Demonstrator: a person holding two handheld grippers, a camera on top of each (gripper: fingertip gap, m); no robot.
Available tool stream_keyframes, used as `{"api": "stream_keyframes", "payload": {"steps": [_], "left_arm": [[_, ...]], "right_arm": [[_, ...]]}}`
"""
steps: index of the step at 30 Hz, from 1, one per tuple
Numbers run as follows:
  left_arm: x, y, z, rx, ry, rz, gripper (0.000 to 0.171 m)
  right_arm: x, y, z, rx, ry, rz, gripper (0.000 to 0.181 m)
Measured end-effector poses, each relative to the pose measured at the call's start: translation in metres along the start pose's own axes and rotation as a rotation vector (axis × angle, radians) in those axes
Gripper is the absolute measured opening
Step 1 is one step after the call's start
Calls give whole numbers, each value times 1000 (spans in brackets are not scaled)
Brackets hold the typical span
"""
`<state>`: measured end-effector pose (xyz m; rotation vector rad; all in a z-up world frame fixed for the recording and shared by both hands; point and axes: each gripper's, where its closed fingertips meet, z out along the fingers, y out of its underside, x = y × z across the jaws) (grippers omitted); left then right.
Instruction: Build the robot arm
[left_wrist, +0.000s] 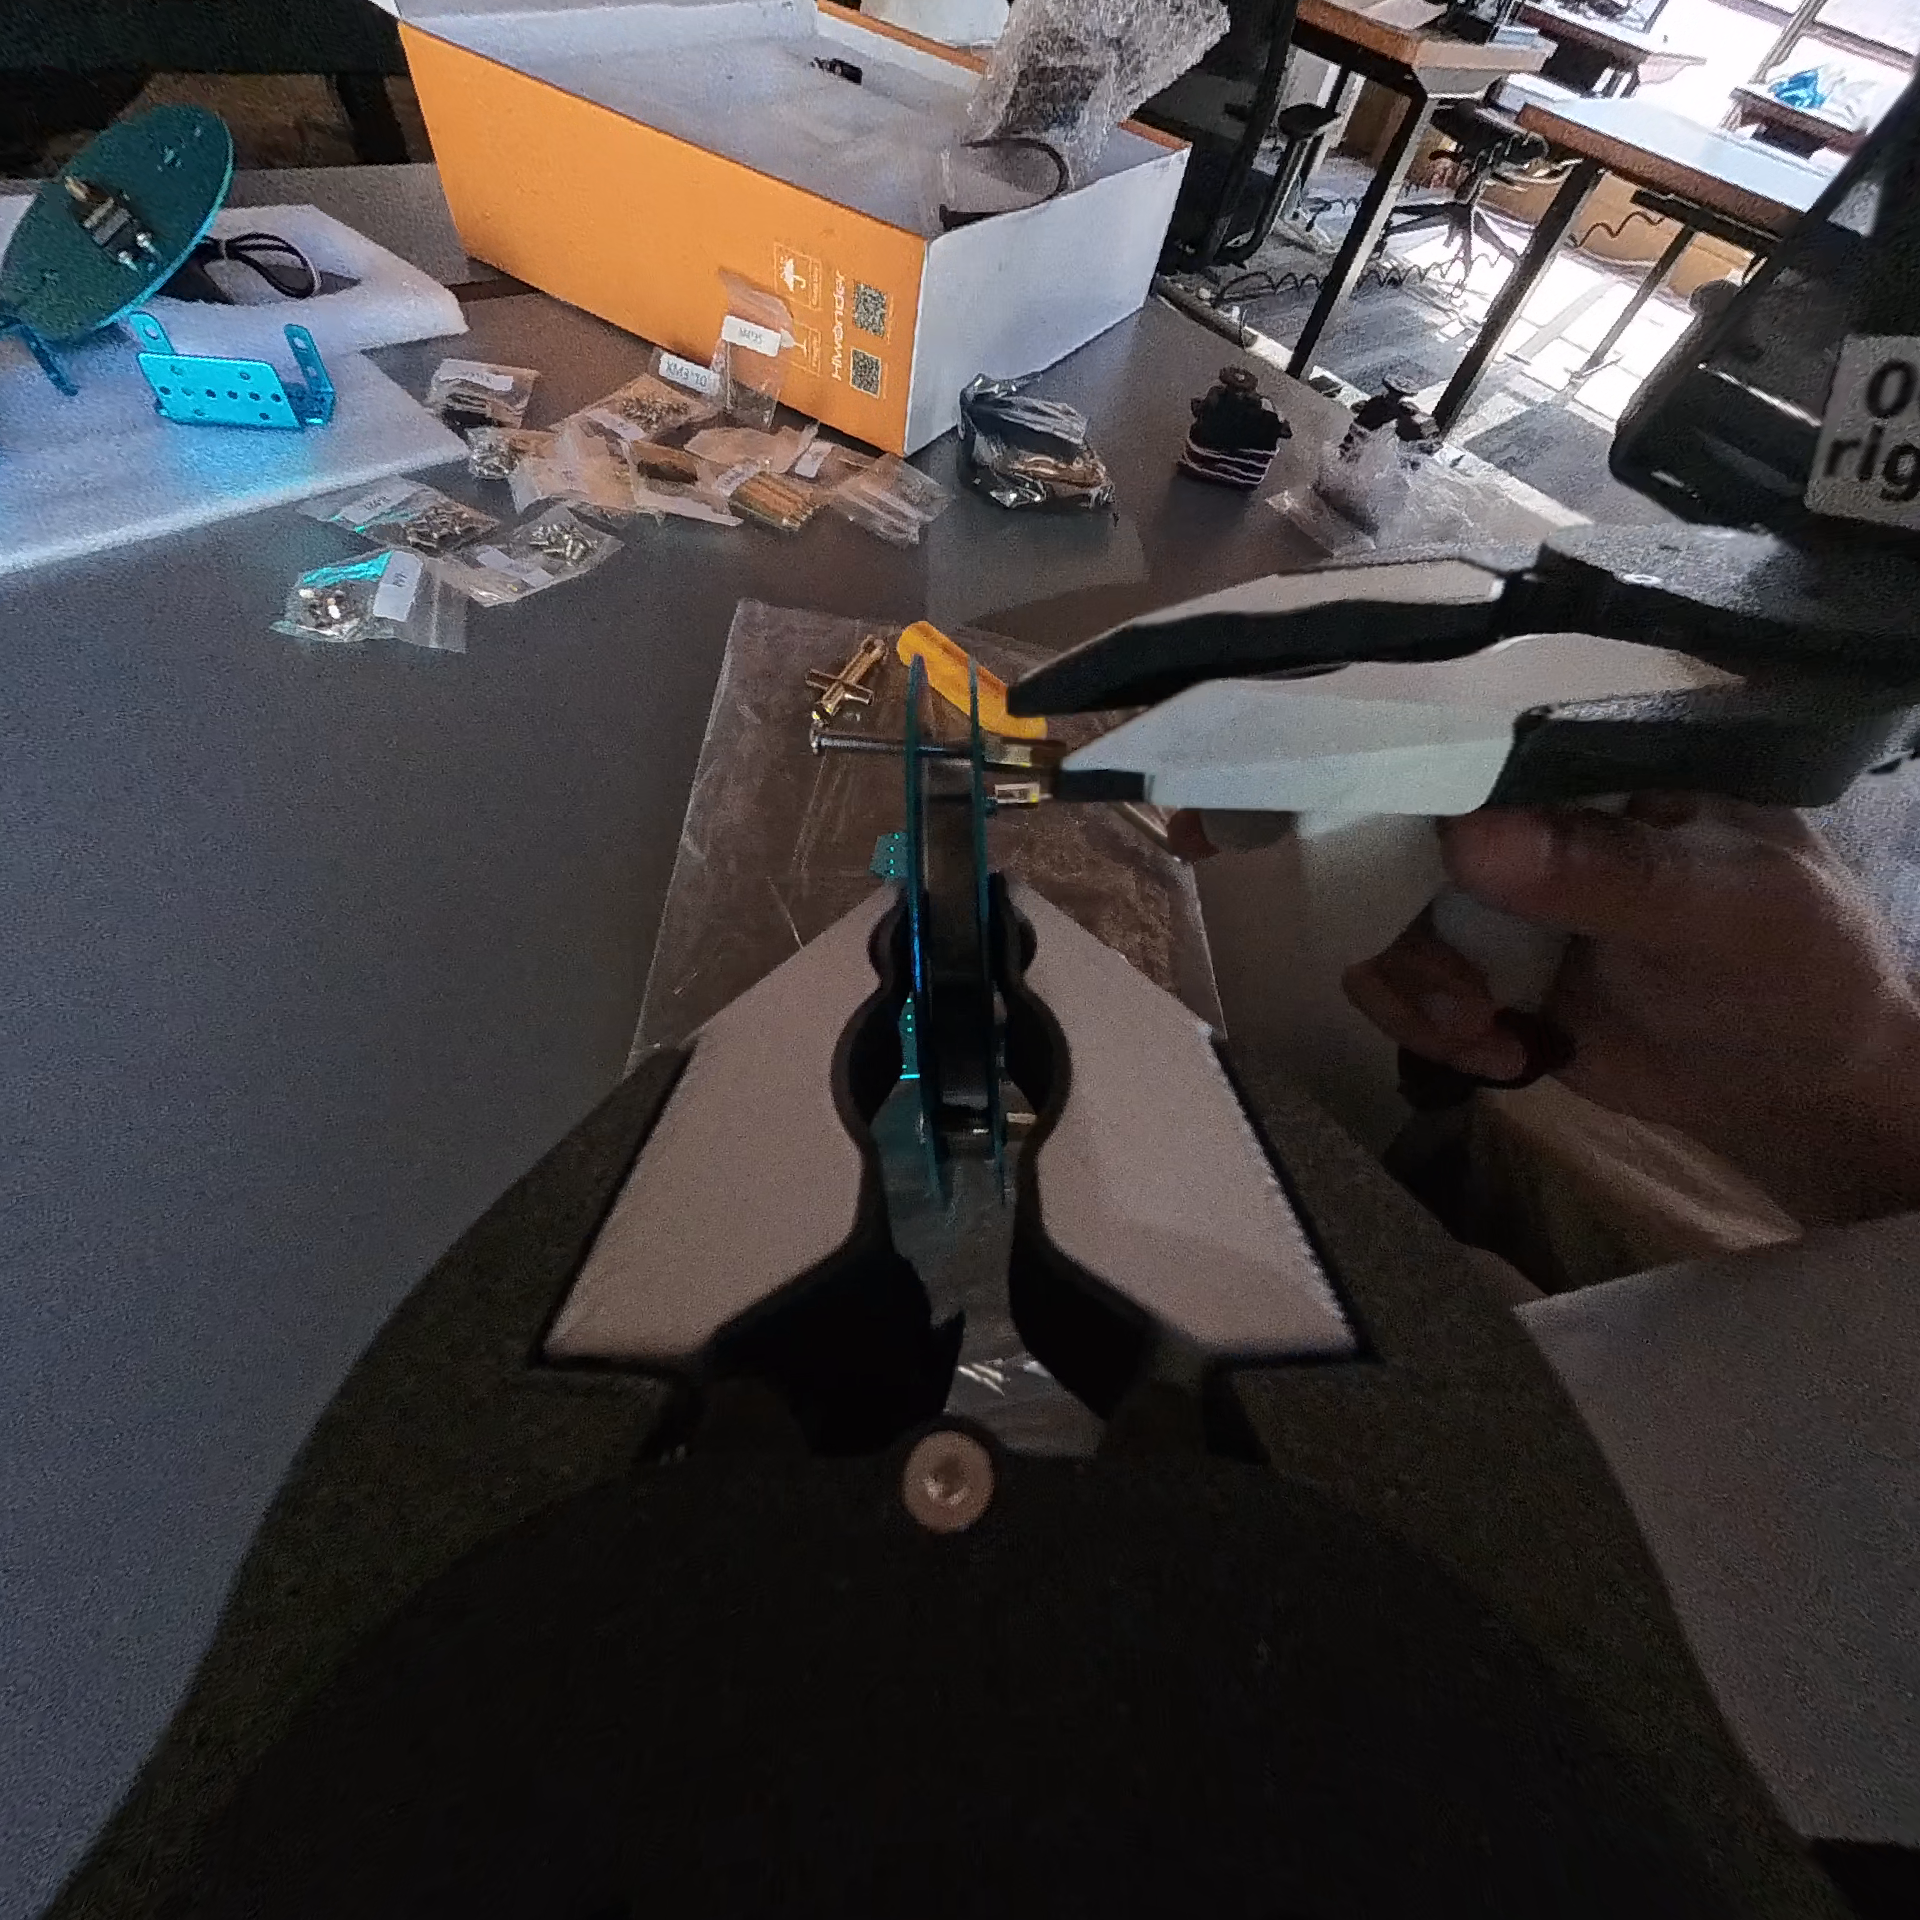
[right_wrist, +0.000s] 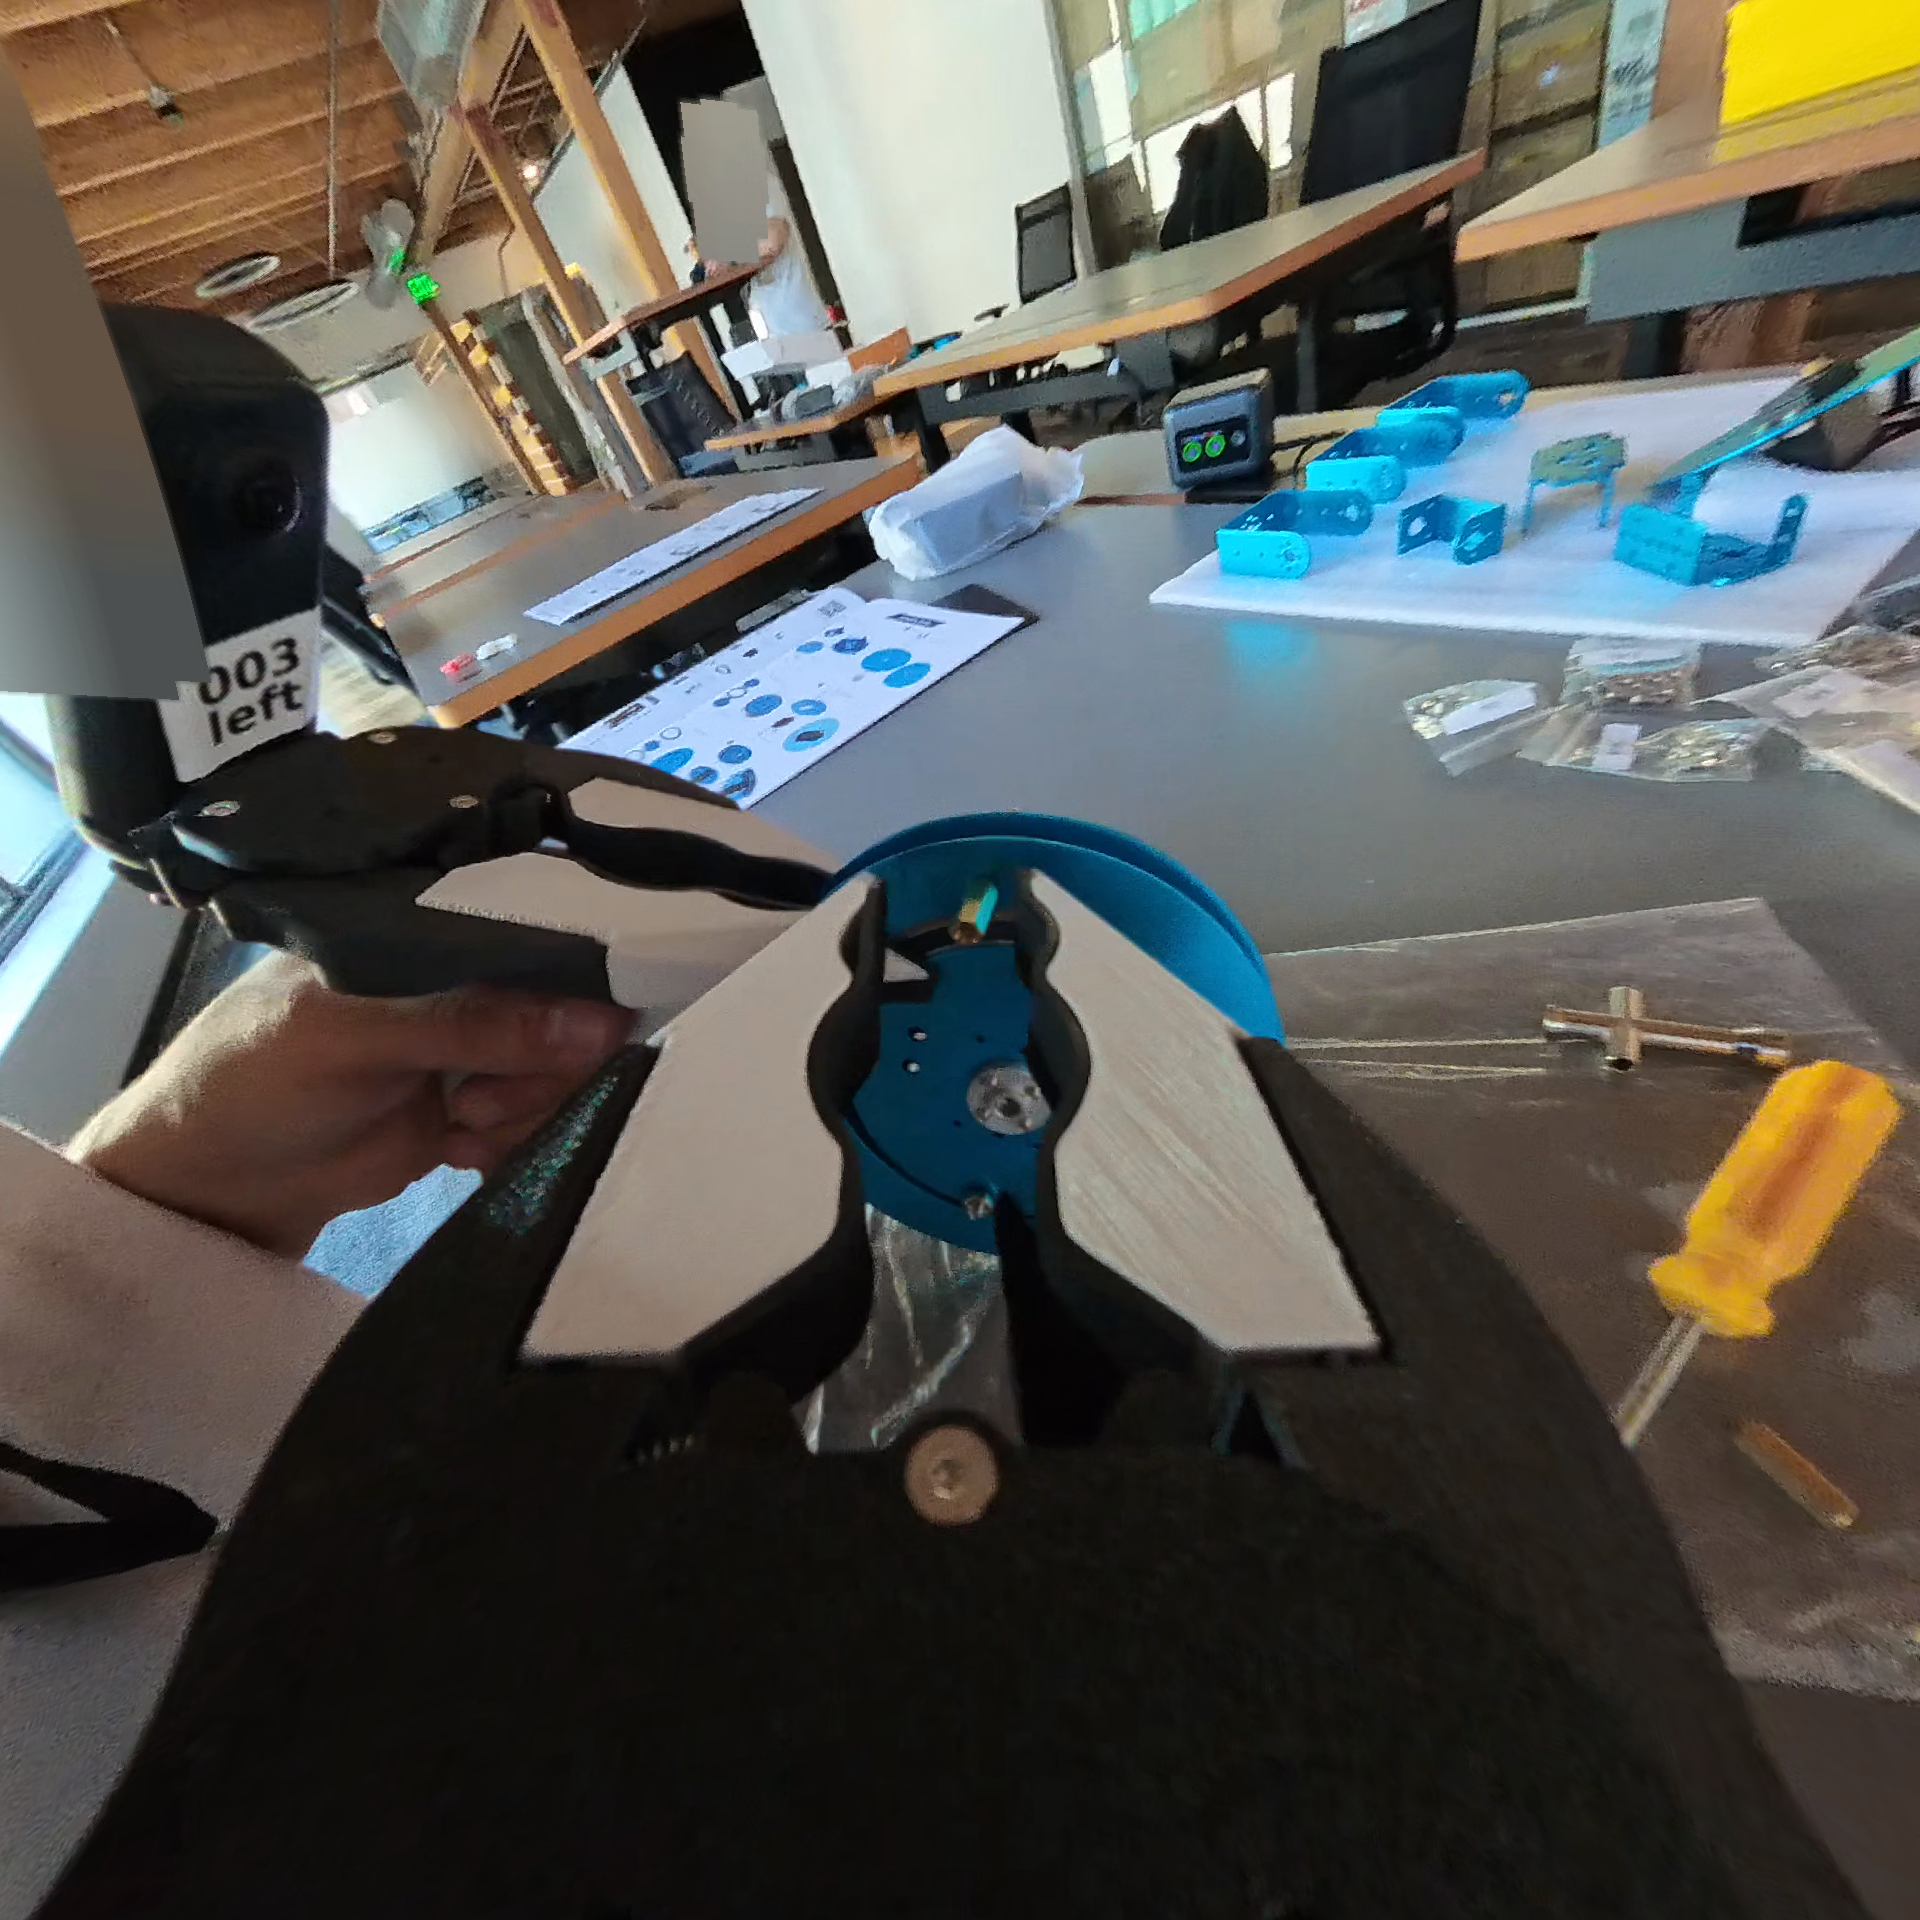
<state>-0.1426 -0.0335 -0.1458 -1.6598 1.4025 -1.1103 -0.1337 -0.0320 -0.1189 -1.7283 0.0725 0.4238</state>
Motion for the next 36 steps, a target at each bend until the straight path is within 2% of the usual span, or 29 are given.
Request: {"api": "stream_keyframes", "payload": {"steps": [1,2,3,6,10,12,14,17,19,21,23,26,28,32,34,36], "left_arm": [[1,0,0,-3,2,11,12],[2,0,1,-5,5,20,12],[2,0,1,-6,5,19,12],[3,-1,2,-9,13,17,12],[3,-1,3,-8,26,9,12],[2,-1,3,-15,26,14,12],[3,0,2,-17,28,14,12],[4,1,1,-30,24,44,12],[5,1,1,-31,29,43,12],[7,1,1,-31,37,44,12],[10,1,1,-34,47,77,13],[22,3,-3,-51,142,137,23],[25,-7,-14,-5,224,123,32],[12,-31,-31,122,397,55,32],[-7,-38,-27,162,437,7,31],[-12,-40,-21,175,549,-96,28]], "right_arm": [[-1,0,3,-6,-11,10,20],[-1,0,4,-3,-8,16,4],[2,0,4,-6,12,9,0],[4,0,0,3,24,25,1],[12,8,-5,-37,89,-2,25],[10,15,-2,-58,99,-27,22],[5,15,1,-32,93,-16,5],[5,12,0,10,85,15,6],[-1,12,-1,22,27,54,15],[3,13,-3,21,50,56,5],[5,12,-5,29,49,69,4],[5,12,-9,36,-3,128,3],[4,13,-10,36,-58,153,3],[4,12,-12,49,-158,207,4],[4,12,-13,51,-203,229,3],[2,13,-14,41,-235,227,4]]}}
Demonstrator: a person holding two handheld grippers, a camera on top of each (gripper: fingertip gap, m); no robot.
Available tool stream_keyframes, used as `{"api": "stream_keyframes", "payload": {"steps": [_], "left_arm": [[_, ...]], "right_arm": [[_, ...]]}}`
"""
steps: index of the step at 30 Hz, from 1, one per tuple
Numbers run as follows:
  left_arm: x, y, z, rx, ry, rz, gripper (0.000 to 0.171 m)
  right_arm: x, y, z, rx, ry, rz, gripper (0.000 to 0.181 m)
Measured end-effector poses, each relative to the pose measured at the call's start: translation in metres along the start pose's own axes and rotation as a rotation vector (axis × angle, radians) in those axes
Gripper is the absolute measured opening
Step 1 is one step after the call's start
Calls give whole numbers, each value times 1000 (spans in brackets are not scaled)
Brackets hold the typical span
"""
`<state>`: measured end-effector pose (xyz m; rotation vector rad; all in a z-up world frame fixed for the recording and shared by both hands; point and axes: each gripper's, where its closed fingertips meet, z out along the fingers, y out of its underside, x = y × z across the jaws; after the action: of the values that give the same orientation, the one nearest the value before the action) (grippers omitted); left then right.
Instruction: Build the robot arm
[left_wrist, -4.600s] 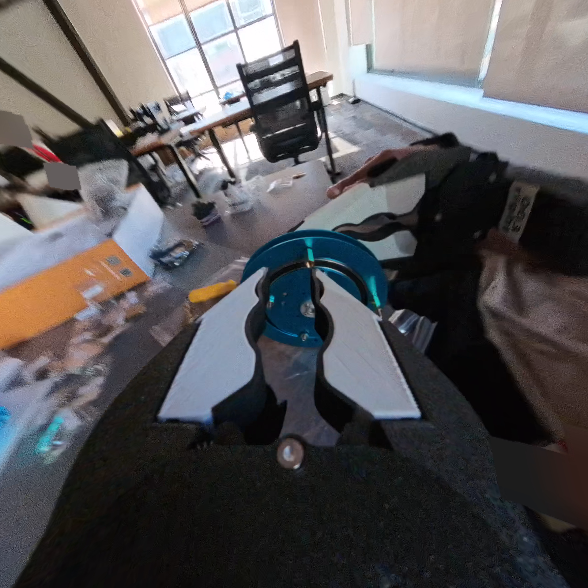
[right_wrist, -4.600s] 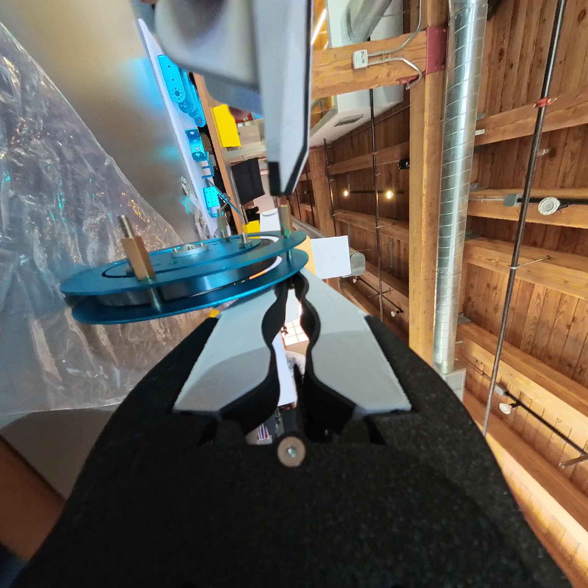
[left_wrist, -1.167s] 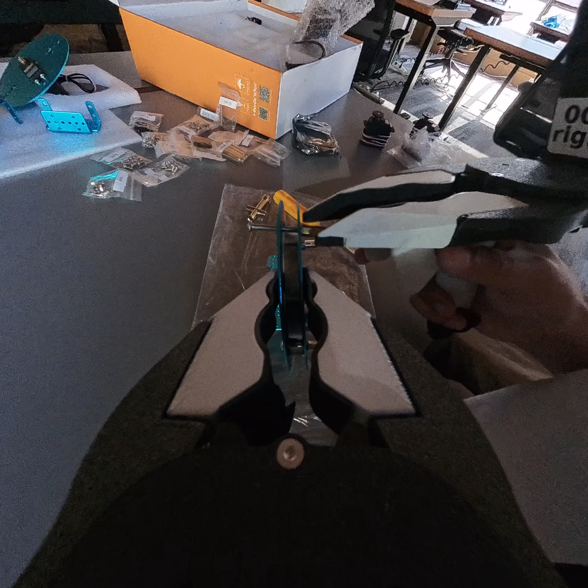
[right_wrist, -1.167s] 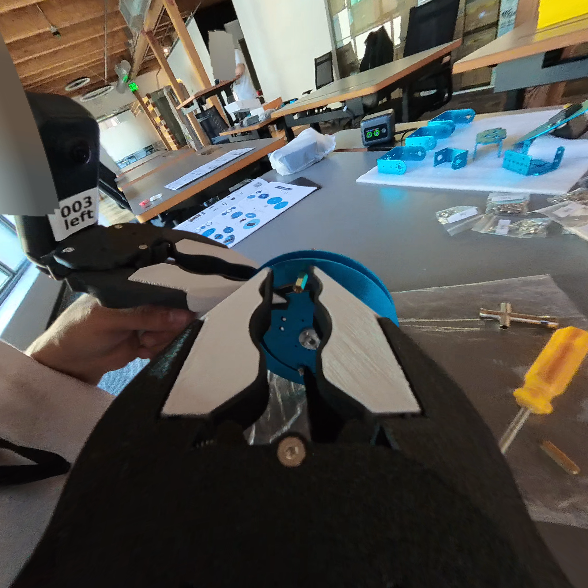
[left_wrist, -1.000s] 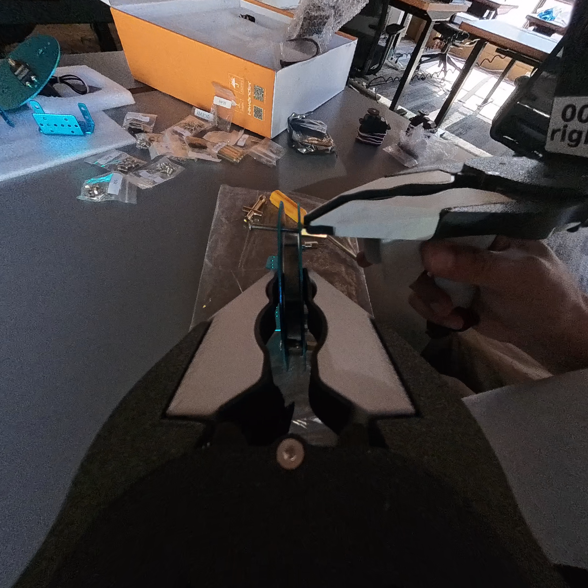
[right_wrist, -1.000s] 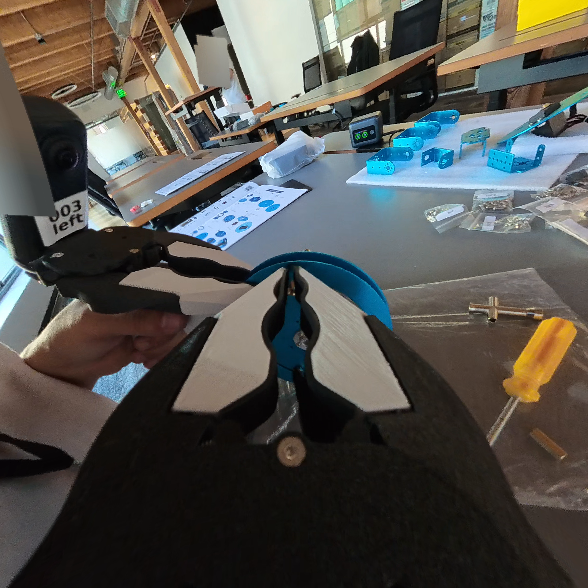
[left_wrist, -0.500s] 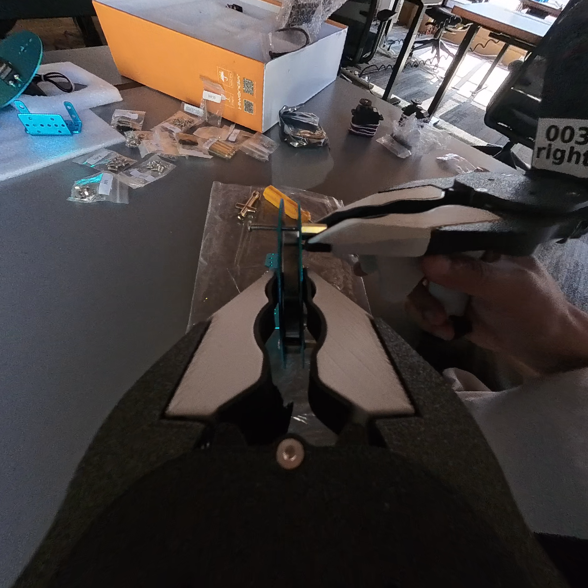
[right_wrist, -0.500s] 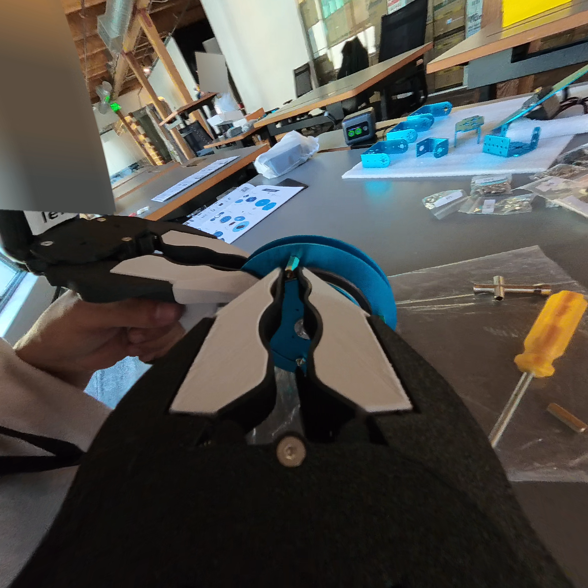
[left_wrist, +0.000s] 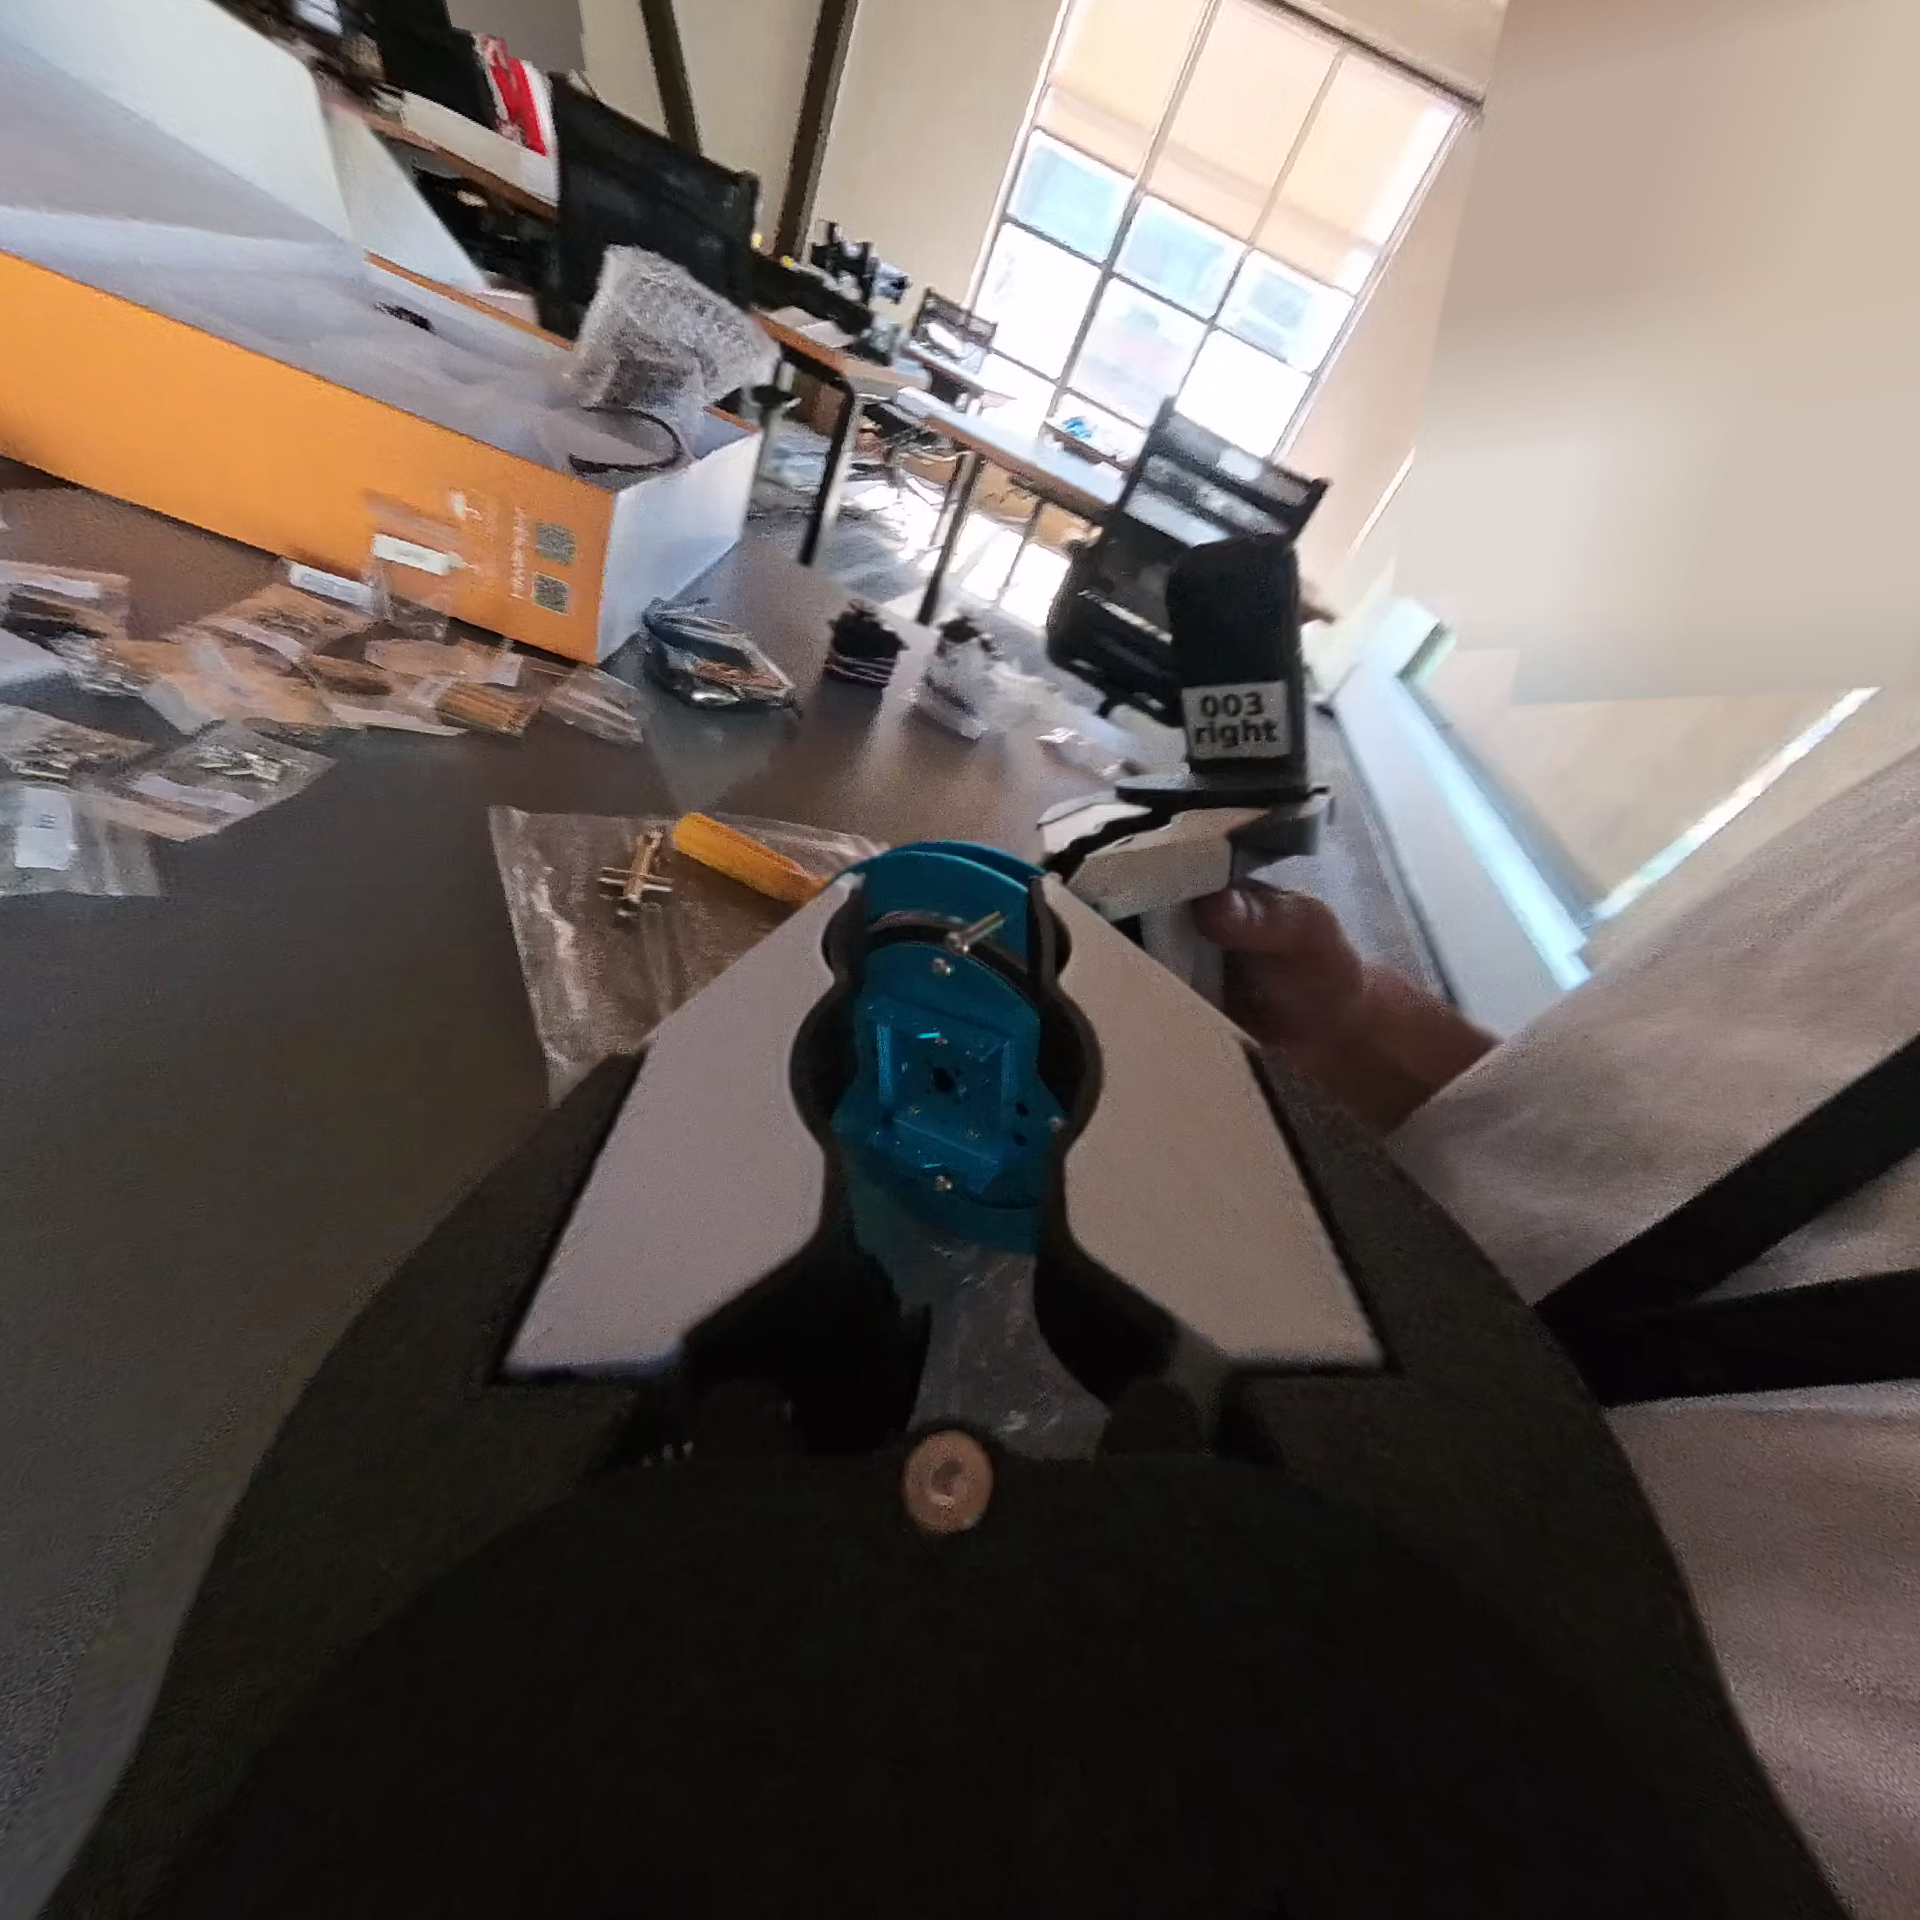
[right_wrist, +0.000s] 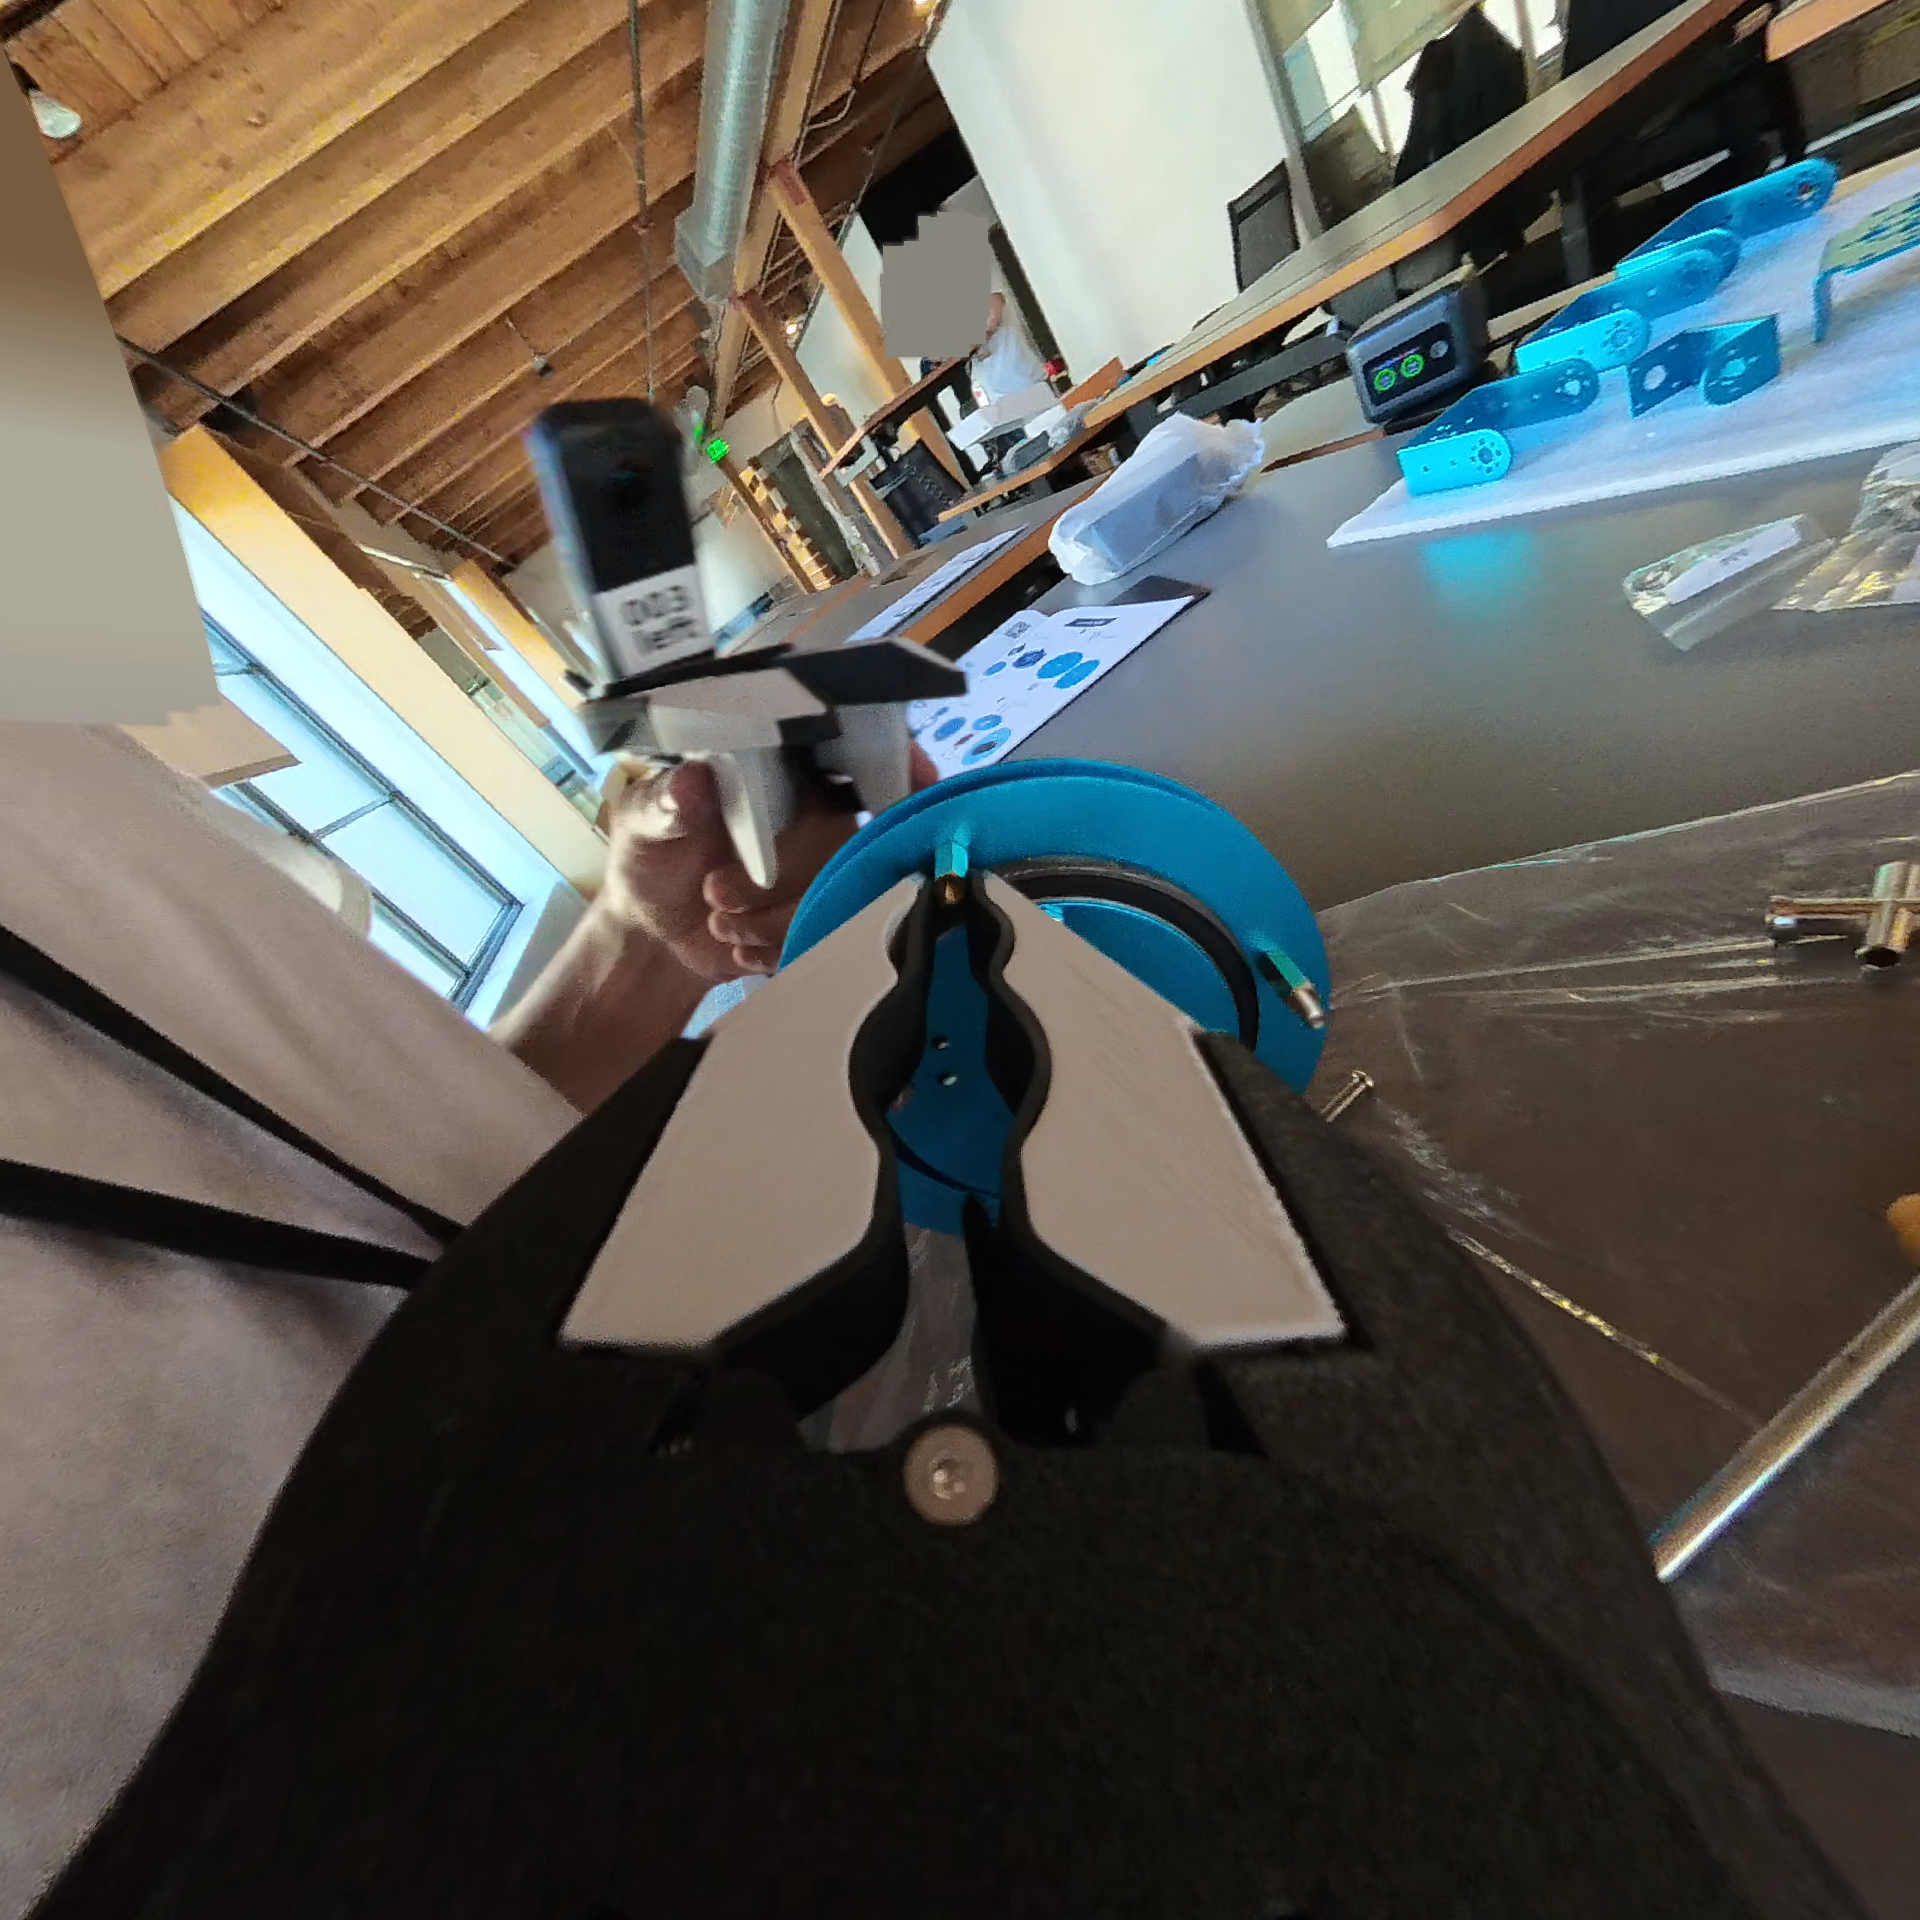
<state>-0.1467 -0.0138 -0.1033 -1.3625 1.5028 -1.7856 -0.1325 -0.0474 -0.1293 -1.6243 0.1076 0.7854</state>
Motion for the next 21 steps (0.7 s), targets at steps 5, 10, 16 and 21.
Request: {"api": "stream_keyframes", "payload": {"steps": [5,10,16,21], "left_arm": [[14,15,16,-30,278,-232,20],[7,19,21,-13,239,-244,21],[13,24,27,-21,286,-258,7],[13,24,31,-12,290,-266,3]], "right_arm": [[-2,1,0,-20,-19,-7,3],[-1,1,-3,-19,-42,19,3],[-2,2,-2,-34,-61,33,4],[2,0,-5,-34,-68,88,4]]}}
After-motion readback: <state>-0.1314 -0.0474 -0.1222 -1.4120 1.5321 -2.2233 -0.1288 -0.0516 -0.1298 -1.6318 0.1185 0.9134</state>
